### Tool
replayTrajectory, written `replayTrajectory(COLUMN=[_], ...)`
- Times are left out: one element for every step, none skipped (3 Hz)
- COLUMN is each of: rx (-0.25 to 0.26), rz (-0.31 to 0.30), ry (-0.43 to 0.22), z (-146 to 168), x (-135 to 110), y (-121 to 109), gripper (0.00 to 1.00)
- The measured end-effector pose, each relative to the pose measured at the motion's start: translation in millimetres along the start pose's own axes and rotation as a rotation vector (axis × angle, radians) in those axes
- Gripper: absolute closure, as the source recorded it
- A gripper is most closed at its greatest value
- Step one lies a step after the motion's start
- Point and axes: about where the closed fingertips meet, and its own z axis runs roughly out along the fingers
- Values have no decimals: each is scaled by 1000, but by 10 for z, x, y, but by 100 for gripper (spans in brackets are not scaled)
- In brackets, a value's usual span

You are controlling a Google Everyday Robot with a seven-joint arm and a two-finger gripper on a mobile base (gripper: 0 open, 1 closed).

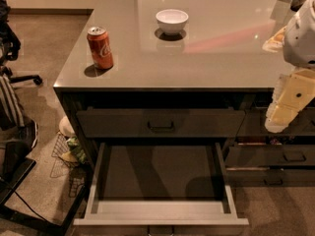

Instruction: Close middle drawer

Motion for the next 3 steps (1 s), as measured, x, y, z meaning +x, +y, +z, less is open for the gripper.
replayTrajectory(rx=[0, 6, 5], rz=[0, 8, 45], ry=[0, -16, -74], z=[0, 86, 372], x=[0, 46, 157], y=[0, -20, 104], gripper=[0, 0, 0])
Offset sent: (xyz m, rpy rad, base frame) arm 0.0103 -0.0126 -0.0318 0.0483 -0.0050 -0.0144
